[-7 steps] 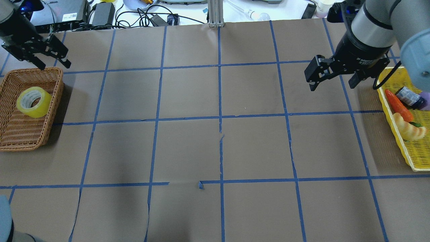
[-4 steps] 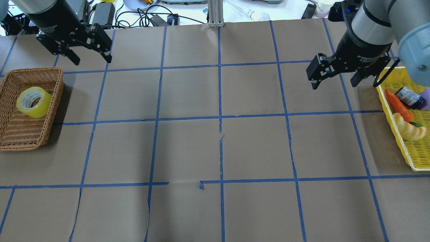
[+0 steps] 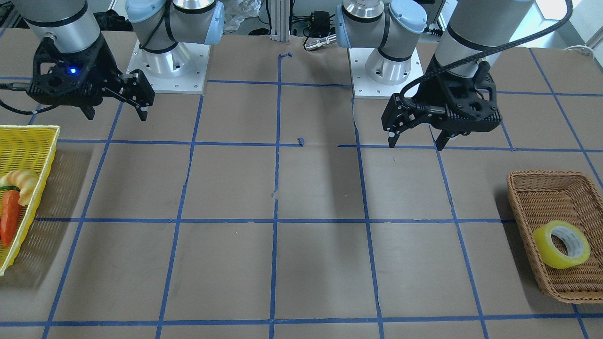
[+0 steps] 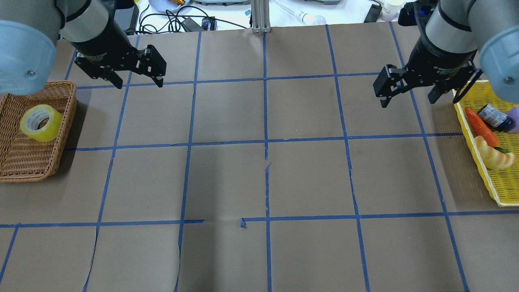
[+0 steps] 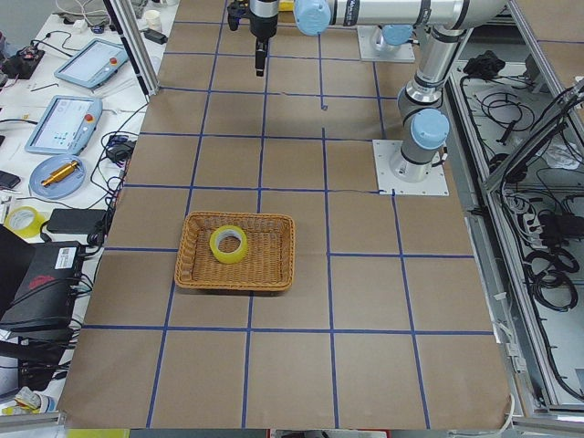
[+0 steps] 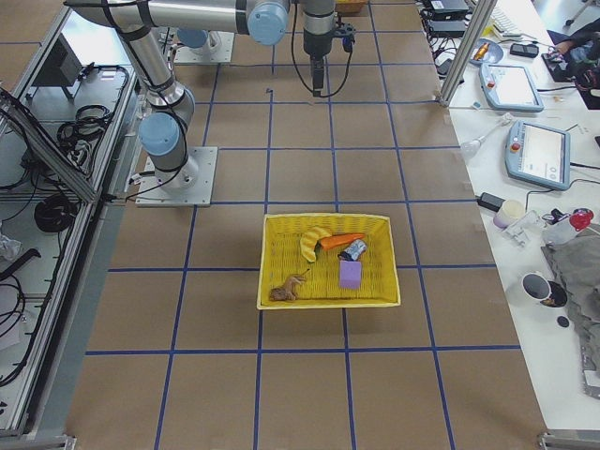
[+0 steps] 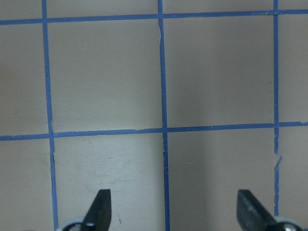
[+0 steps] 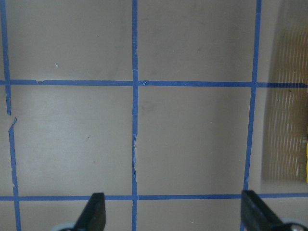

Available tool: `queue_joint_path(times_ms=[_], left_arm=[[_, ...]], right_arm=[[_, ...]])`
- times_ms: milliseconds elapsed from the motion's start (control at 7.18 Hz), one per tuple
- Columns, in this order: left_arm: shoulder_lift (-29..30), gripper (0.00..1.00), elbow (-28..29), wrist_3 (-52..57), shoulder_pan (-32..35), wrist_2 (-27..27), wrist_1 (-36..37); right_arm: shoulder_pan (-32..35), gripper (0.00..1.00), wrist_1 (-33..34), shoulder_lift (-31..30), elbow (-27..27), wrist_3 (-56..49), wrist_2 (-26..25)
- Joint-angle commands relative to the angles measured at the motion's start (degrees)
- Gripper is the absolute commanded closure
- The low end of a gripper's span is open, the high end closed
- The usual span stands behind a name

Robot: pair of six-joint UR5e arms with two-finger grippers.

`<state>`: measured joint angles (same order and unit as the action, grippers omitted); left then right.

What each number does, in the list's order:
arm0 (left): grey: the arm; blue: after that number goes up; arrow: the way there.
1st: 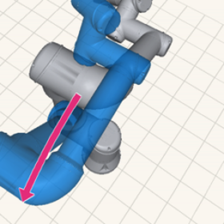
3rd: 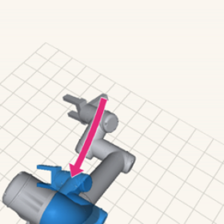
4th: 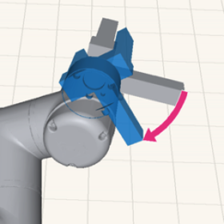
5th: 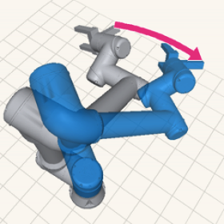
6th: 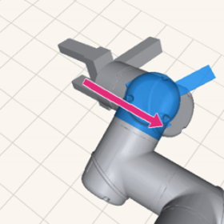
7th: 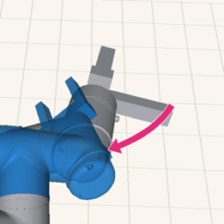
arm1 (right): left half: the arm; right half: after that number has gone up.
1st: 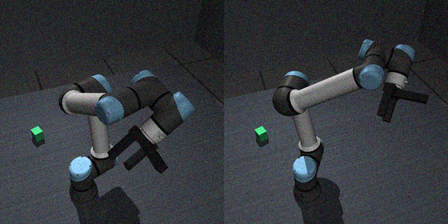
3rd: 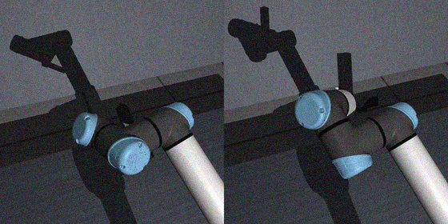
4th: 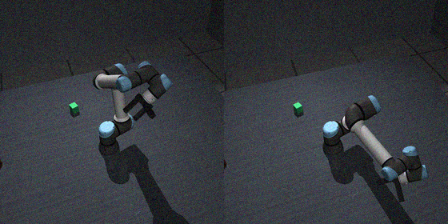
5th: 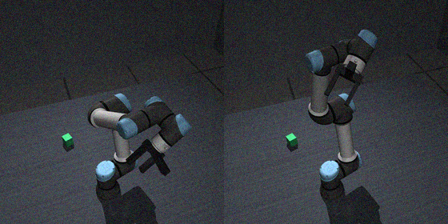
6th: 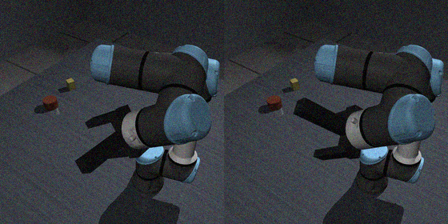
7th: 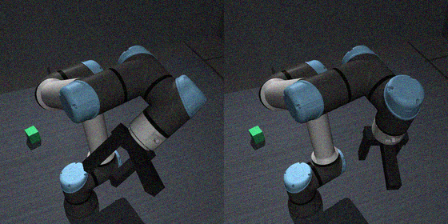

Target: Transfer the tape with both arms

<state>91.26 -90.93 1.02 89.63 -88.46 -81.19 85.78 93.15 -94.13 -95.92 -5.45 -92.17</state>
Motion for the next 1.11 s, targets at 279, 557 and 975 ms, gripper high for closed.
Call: queue_joint_path(times_ms=[279, 557, 975], left_arm=[[-1.0, 0.0, -0.83, -1.55, 1.43, -2.68, 1.39], [-1.09, 0.0, -0.3, -1.55, 1.34, -2.86, 1.21], [-1.09, 0.0, -0.3, -1.55, 1.33, -2.59, 1.13]], right_arm=[[0.44, 0.0, 0.1, 0.0, 0.21, 0.0, 0.07], [1.15, 0.0, -0.25, 0.0, 0.56, 0.53, 0.33], [1.15, 0.0, 0.01, 0.0, 0.47, 0.53, 0.15]])
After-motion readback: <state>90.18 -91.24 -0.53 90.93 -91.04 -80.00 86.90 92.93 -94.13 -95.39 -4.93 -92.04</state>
